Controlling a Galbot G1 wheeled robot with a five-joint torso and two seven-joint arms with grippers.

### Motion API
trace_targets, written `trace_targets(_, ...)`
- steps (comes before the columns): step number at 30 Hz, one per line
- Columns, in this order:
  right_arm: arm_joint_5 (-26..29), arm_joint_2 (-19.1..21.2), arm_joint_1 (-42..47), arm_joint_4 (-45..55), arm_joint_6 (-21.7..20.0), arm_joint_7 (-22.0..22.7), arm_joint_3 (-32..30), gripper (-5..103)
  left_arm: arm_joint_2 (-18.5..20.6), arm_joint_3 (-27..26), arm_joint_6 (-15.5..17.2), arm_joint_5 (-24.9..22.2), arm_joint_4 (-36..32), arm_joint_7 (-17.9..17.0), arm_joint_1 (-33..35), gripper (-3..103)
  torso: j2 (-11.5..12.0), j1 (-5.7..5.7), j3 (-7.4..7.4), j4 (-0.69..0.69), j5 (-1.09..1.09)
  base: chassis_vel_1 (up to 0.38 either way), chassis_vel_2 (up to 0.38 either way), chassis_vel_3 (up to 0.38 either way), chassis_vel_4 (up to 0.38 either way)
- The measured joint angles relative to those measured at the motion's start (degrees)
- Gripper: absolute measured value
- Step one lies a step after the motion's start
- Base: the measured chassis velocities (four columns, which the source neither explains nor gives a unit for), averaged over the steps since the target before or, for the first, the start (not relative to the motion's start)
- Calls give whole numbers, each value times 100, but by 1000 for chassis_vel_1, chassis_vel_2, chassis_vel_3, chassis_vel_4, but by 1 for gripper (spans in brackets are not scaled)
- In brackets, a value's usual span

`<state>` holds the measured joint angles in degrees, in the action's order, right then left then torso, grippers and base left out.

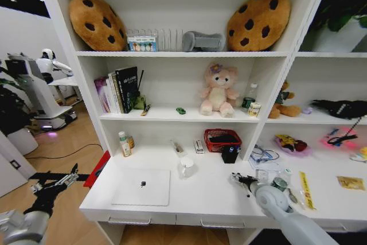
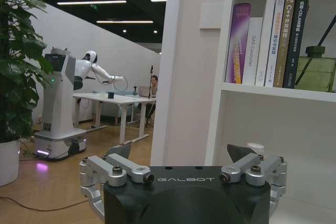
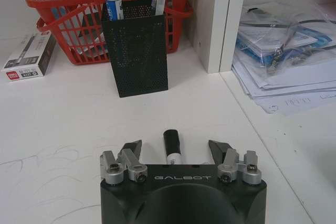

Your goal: Organize the objects on the table.

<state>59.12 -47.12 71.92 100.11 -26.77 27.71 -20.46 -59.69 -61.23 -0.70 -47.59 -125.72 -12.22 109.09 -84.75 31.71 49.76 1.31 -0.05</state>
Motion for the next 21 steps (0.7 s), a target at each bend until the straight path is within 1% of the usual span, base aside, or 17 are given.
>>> trace_targets(1, 0, 0, 0, 0, 0, 0, 0, 73, 0, 0, 0, 0, 0, 0, 0, 100, 0, 0, 0, 0, 0, 0, 0, 0, 0)
trace_targets(3, -7, -3, 2, -16, 21, -11, 5, 62, 0, 0, 0, 0, 0, 0, 0, 100, 0, 0, 0, 0, 0, 0, 0, 0, 0)
trace_targets(5, -9, -4, 2, -19, 27, -12, 6, 62, 0, 0, 0, 0, 0, 0, 0, 100, -1, 0, 0, 0, 1, 0, 0, 0, 0)
trace_targets(6, -9, -4, 2, -19, 39, -14, 10, 57, 0, 0, 0, 0, 0, 0, 0, 100, -1, 0, 0, 0, 2, 0, 0, 0, 0)
trace_targets(7, -9, -4, 2, -19, 39, -14, 10, 57, 0, 0, 0, 0, 0, 0, 0, 100, -1, 0, 0, 0, 2, 0, 0, 0, 0)
trace_targets(8, -9, -4, 3, -8, 42, -14, 11, 46, 0, 0, 0, 0, 0, 0, 0, 100, -1, 0, 0, 0, 4, 0, 0, 0, 0)
trace_targets(10, -7, -4, 9, 26, 42, -9, 17, 35, 0, 0, 0, 0, 0, 0, 0, 100, 0, 0, 0, 0, 6, 0, 0, 0, 0)
trace_targets(12, -6, -4, 11, 30, 41, -8, 17, 35, 0, 0, 0, 0, 0, 0, 0, 100, 0, 0, 0, 0, 6, 0, 0, 0, 0)
trace_targets(13, -7, -5, 16, 46, 39, -3, 18, 30, 0, 0, 0, 0, 0, 0, 0, 100, 0, 0, 1, 0, 6, 0, 0, 0, 0)
trace_targets(14, -7, -5, 16, 46, 39, -3, 18, 30, 0, 0, 0, 0, 0, 0, 0, 100, 0, 0, 1, 0, 6, 0, 0, 0, 0)
trace_targets(17, -7, -7, 42, 133, 16, 17, 13, 13, 0, 0, 0, 0, 0, 0, 0, 100, 0, 0, 1, 0, 7, 0, 0, 0, 0)
trace_targets(21, -15, -2, 52, 242, 13, 90, -10, 11, 0, 0, 0, 0, 0, 0, 0, 100, 0, 0, 1, 0, 6, 0, 0, 0, 0)
